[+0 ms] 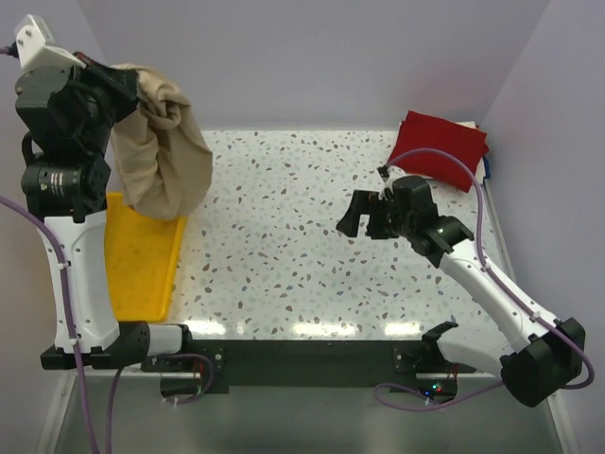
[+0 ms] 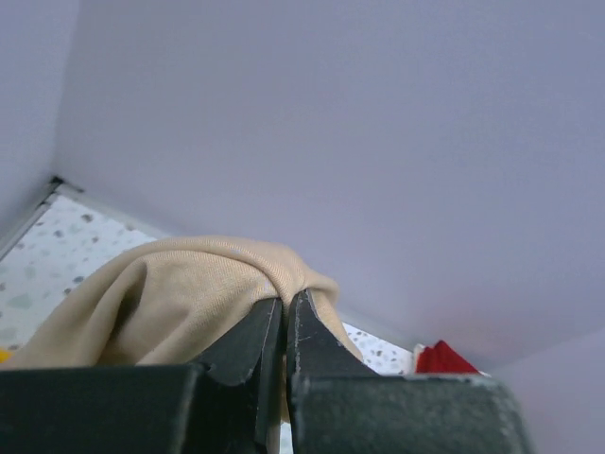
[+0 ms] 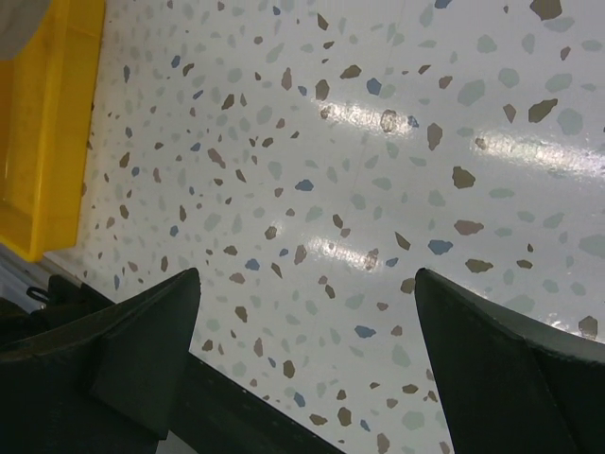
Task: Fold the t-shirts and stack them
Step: Grab the tshirt from the pile, then move the tshirt to the center of the board
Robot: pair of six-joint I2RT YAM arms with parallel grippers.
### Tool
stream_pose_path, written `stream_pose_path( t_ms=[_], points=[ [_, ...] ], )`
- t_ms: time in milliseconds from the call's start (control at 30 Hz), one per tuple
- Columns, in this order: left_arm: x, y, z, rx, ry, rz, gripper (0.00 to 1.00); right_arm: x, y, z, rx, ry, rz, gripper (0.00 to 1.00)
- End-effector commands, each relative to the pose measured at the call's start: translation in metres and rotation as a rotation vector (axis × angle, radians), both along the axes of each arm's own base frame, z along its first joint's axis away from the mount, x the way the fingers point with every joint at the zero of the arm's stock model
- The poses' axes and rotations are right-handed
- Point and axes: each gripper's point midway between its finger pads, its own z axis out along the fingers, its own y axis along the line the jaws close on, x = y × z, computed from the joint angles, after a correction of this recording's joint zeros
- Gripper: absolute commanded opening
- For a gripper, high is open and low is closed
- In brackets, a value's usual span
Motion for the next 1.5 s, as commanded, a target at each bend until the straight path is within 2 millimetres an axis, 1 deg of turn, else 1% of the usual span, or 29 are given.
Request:
stream_pose_path(
  t_ms=[0,33,67,133,200,233,267,300,333,400,433,500,567,600,633,700,733,800,833,900,933,1000,1033,1067,1100,1200,1233,1400,1467],
  points=[
    [0.0,-0.052,0.051,0.023,-0.133,-0.192,0.0,0.011,-0.001,0.041,0.048,-0.115,-0.039,0.99],
    [-0.002,-0.075,0.055,0.02,-0.141,-0.259,0.0,0.012,-0.002,0.043,0.047,-0.121,-0.046,0.99],
    [-0.001,-0.085,0.06,0.018,-0.157,-0.285,0.0,0.012,-0.003,0.046,0.05,-0.128,-0.049,0.99],
    [-0.001,-0.113,0.059,0.009,-0.162,-0.357,0.0,0.014,-0.005,0.051,0.049,-0.144,-0.062,0.99],
    [0.006,-0.133,0.054,0.006,-0.152,-0.399,0.0,0.014,-0.006,0.055,0.049,-0.155,-0.068,0.99],
    [0.003,-0.154,0.05,0.002,-0.14,-0.449,0.0,0.014,-0.008,0.058,0.05,-0.166,-0.076,0.99],
    [0.008,-0.165,0.042,0.002,-0.118,-0.458,0.0,0.014,-0.009,0.058,0.048,-0.169,-0.083,0.99],
    [0.006,-0.184,0.034,0.002,-0.102,-0.501,0.0,0.015,-0.011,0.058,0.047,-0.173,-0.09,0.99],
    [0.012,-0.193,0.015,0.004,-0.056,-0.512,0.0,0.014,-0.012,0.059,0.045,-0.179,-0.098,0.99],
    [0.018,-0.202,-0.006,-0.015,-0.016,-0.526,0.0,0.016,-0.016,0.057,0.035,-0.185,-0.116,0.99],
    [0.028,-0.207,-0.039,-0.009,0.057,-0.522,0.0,0.017,-0.016,0.057,0.034,-0.189,-0.122,0.99],
    [0.037,-0.207,-0.073,0.001,0.135,-0.5,0.08,0.018,-0.018,0.05,0.022,-0.18,-0.131,0.99],
    [0.051,-0.207,-0.133,0.028,0.279,-0.476,0.14,0.02,-0.017,0.039,0.01,-0.162,-0.132,0.99],
    [0.057,-0.204,-0.152,0.029,0.322,-0.473,0.3,0.02,-0.016,0.034,0.01,-0.153,-0.125,0.99],
    [0.06,-0.205,-0.184,0.04,0.391,-0.484,0.36,0.021,-0.013,0.025,0.01,-0.143,-0.115,0.99],
    [0.065,-0.192,-0.214,0.043,0.457,-0.454,0.42,0.02,-0.006,0.012,0.017,-0.115,-0.084,0.99],
    [0.062,-0.186,-0.24,0.047,0.516,-0.445,0.45,0.02,-0.003,0.001,0.028,-0.102,-0.076,0.99],
    [0.058,-0.168,-0.261,0.034,0.557,-0.412,0.49,0.019,0.0,-0.017,0.033,-0.064,-0.071,0.99],
    [0.05,-0.16,-0.29,0.03,0.617,-0.402,0.51,0.017,0.001,-0.031,0.039,-0.043,-0.075,0.99],
    [0.039,-0.144,-0.306,-0.002,0.644,-0.364,0.52,0.017,-0.001,-0.054,0.019,-0.001,-0.095,0.99],
    [0.026,-0.139,-0.336,-0.007,0.698,-0.351,0.52,0.018,-0.003,-0.067,0.008,0.011,-0.116,0.99],
    [0.012,-0.135,-0.351,-0.046,0.705,-0.332,0.51,0.019,-0.008,-0.082,-0.012,0.029,-0.151,0.98],
    [0.0,-0.136,-0.373,-0.063,0.732,-0.347,0.51,0.023,-0.012,-0.094,-0.037,0.036,-0.174,0.97],
    [-0.005,-0.138,-0.384,-0.088,0.749,-0.346,0.48,0.025,-0.013,-0.098,-0.046,0.038,-0.187,0.96],
    [-0.014,-0.145,-0.403,-0.109,0.776,-0.382,0.47,0.029,-0.016,-0.107,-0.064,0.047,-0.206,0.94],
    [-0.024,-0.158,-0.426,-0.139,0.821,-0.43,0.41,0.04,-0.014,-0.109,-0.069,0.041,-0.225,0.86],
    [-0.022,-0.163,-0.43,-0.134,0.824,-0.445,0.41,0.042,-0.014,-0.116,-0.079,0.053,-0.232,0.85],
    [-0.019,-0.191,-0.429,-0.098,0.814,-0.501,0.41,0.053,-0.013,-0.13,-0.093,0.073,-0.269,0.72],
    [-0.014,-0.196,-0.432,-0.091,0.823,-0.502,0.41,0.056,-0.013,-0.135,-0.1,0.077,-0.281,0.7]
  ],
)
